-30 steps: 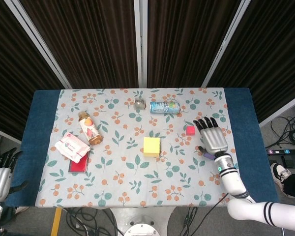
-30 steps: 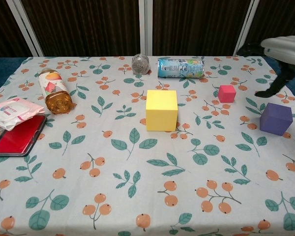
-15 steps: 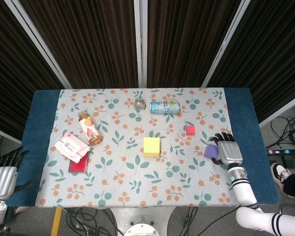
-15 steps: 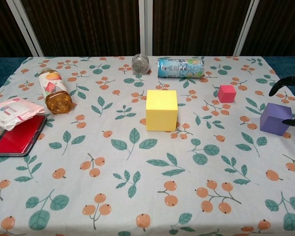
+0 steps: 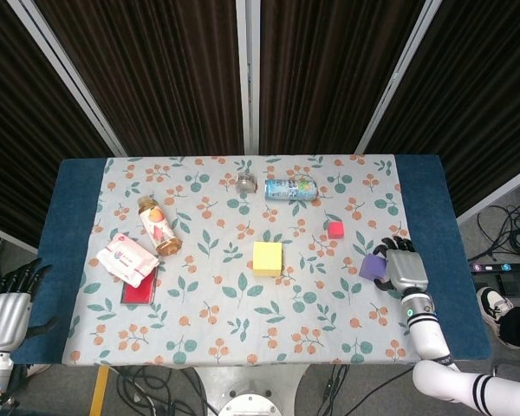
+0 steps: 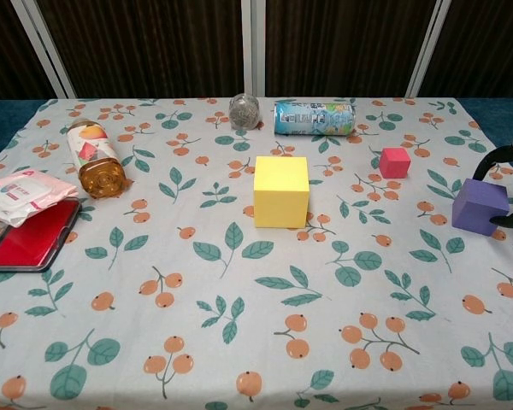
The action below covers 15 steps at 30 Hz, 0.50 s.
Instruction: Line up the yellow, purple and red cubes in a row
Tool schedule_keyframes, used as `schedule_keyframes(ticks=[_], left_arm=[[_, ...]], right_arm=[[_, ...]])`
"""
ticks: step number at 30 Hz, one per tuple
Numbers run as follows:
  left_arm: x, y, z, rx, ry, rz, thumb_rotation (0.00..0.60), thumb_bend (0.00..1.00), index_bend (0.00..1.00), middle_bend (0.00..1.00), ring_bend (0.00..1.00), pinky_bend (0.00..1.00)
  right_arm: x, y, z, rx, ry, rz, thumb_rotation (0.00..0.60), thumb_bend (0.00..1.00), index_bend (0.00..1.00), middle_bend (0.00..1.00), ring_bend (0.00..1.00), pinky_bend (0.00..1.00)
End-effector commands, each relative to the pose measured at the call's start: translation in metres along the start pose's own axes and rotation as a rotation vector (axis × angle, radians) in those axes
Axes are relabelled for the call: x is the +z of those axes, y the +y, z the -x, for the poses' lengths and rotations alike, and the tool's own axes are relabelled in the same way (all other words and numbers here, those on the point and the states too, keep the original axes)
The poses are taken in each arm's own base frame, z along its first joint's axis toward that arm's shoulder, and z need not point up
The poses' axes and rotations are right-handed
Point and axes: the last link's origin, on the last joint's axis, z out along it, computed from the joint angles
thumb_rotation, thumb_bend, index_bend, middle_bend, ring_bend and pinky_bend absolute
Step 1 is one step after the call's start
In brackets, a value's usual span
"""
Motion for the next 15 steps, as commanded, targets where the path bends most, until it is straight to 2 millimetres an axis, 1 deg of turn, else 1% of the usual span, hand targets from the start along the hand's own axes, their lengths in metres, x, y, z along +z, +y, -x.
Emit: schedule_keyframes(ticks=[1,3,7,10,12,15], left_arm=[[0.000,0.000,0.000,-0.001,0.000,-0.001,0.600,0.09,0.20,0.18,0.13,0.17],[0.000,0.000,0.000,0.000,-0.001,-0.001,0.600,0.09,0.20,0.18,0.13,0.17],[0.000,-0.001,0.000,0.000,0.001,-0.002,0.600,0.09,0.20,0.18,0.13,0.17],[0.000,-0.001,0.000,0.000,0.000,-0.005,0.600,0.09,0.20,0.18,0.13,0.17],[0.000,-0.001,0.000,0.001,-0.001,-0.006,0.600,0.09,0.20,0.18,0.13,0.17],[0.000,-0.002,-0.001,0.002,0.003,-0.009,0.600,0.09,0.20,0.18,0.13,0.17]], right_arm=[[0.001,0.000,0.000,0.001,-0.005,0.001,0.600,0.16,0.34,0.13,0.00,0.00],[0.001,0.000,0.000,0.002,-0.003,0.003,0.600,0.17,0.36,0.13,0.00,0.00],[0.001,-0.001,-0.003,0.002,0.014,-0.002,0.600,0.19,0.43,0.13,0.00,0.00],[0.000,-0.004,-0.012,0.005,0.034,-0.026,0.600,0.19,0.44,0.13,0.00,0.00],[0.000,-0.009,-0.020,0.000,0.042,-0.054,0.600,0.19,0.44,0.13,0.00,0.00],[0.000,-0.024,-0.032,-0.018,0.029,-0.134,0.600,0.19,0.44,0.12,0.00,0.00]])
